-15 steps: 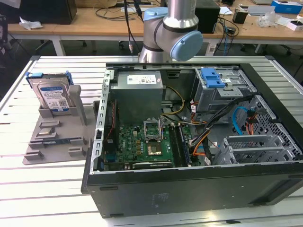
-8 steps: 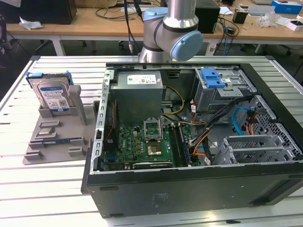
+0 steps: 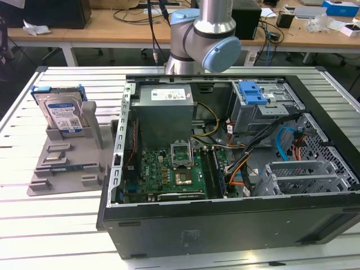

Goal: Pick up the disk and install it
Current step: 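Pick up the disk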

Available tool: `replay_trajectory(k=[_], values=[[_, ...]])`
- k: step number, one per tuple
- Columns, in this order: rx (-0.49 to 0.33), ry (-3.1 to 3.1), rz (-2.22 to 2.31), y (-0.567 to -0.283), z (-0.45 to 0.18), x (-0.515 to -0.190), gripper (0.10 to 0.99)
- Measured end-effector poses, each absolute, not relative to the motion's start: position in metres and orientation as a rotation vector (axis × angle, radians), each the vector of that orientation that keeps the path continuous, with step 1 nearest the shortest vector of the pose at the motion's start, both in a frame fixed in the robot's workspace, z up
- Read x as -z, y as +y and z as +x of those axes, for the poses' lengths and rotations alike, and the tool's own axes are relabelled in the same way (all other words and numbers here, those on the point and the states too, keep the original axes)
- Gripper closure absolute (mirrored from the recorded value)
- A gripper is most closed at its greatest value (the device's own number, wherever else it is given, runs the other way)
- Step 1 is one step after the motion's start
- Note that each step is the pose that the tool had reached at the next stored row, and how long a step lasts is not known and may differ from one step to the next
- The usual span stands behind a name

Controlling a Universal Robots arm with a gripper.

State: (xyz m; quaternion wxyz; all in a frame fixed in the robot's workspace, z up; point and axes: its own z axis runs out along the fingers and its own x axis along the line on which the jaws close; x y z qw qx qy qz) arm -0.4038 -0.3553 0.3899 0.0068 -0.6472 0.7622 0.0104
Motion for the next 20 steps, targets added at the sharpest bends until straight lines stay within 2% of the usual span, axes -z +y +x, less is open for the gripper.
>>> replay_trajectory(k=[2, 3, 6, 7, 8, 9, 10, 20], values=[[-0.033, 2.384, -2.025, -0.3553, -0.4038, -0.3899, 0.851], [-0.033, 2.384, -2.025, -0.3553, -0.4038, -0.3899, 0.851], [-0.033, 2.383, -2.026, -0.3553, -0.4038, -0.3899, 0.671], [-0.033, 2.383, -2.027, -0.3553, -0.4038, -0.3899, 0.671], [-0.033, 2.382, -2.027, -0.3553, -0.4038, -0.3899, 0.608], [-0.033, 2.382, -2.027, -0.3553, -0.4038, -0.3899, 0.608], [-0.033, 2.382, -2.028, -0.3553, -0.4038, -0.3899, 0.545], [-0.033, 2.386, -2.022, -0.3553, -0.4038, -0.3899, 0.545]])
